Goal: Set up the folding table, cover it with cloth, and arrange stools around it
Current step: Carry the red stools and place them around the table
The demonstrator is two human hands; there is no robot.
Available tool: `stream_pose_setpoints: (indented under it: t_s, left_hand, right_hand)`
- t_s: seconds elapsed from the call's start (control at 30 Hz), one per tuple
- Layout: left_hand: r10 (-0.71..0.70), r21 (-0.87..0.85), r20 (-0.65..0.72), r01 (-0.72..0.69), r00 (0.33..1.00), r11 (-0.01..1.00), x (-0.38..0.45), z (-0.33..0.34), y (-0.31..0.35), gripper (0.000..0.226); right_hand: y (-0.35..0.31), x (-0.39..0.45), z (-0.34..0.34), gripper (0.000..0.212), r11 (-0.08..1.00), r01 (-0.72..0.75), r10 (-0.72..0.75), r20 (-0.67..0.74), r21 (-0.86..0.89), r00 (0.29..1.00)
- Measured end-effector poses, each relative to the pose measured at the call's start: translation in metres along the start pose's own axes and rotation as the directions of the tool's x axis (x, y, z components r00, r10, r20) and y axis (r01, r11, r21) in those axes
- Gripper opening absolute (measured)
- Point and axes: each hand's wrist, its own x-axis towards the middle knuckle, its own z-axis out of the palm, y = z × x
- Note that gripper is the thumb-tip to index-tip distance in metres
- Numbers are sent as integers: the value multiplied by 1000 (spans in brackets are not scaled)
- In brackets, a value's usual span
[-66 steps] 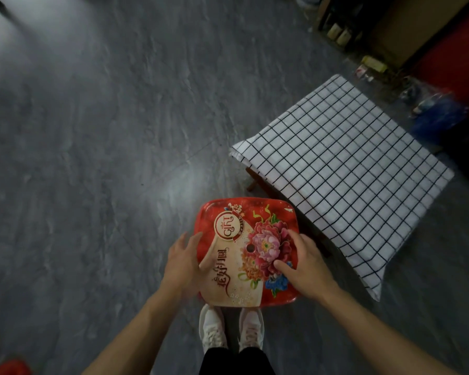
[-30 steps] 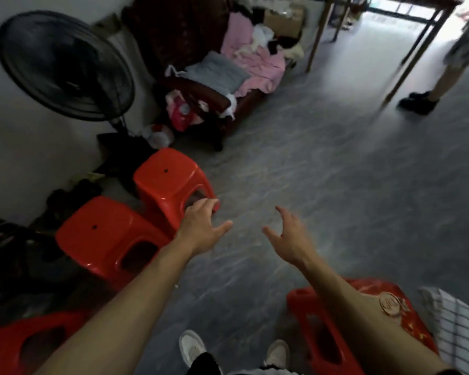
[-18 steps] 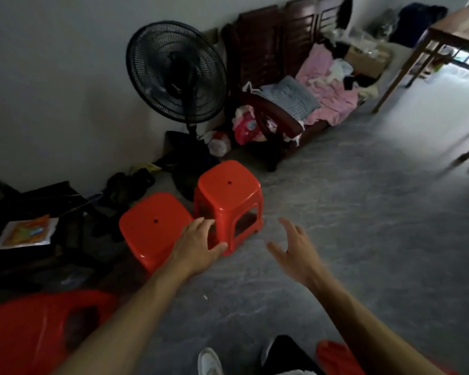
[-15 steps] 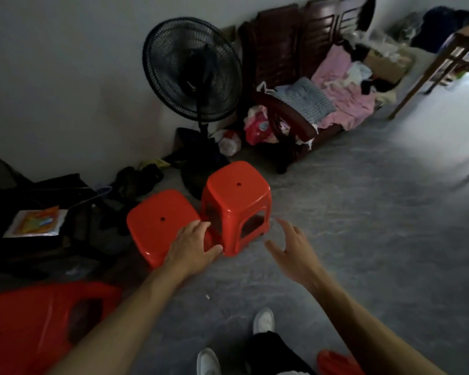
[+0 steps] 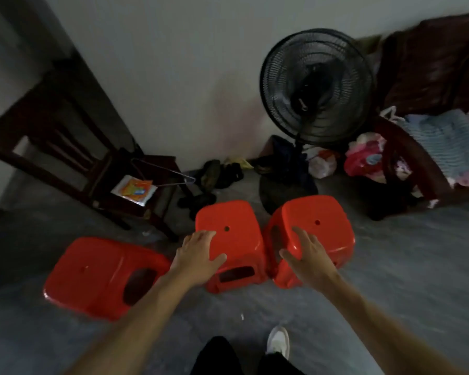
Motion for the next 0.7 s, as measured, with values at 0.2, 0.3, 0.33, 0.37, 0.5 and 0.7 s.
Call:
stream_pose_setpoints:
  t_s: [0.2,0.3,0.33,0.37,0.5,0.7]
  left_hand:
    - [-56,-42,27,57,998,997,44,0,-47,71]
    - [-44,-42,103,48,994,998,83,14,-69,73]
    - [-41,-40,124,46,991,998,97,21,-78,74]
    - [-40,-41,139,46,989,998,111,28,-87,75]
    - [-38,-61,178,49,983,997,167,60,-126,74]
    - [-40,-51,239,53,970,997,240,107,-182,73]
  right_hand:
    - [-24,68,20,77,993,47,-40,65,-108,997]
    - [-31,108,44,76,983,51,-37,81,-176,996]
    - [-32,124,54,76,980,49,-33,89,-192,996]
    - [-31,138,65,75,977,49,-29,100,-209,995]
    - [-24,189,115,78,976,17,15,146,-216,989]
    - [8,248,194,83,962,-95,144,183,-255,972]
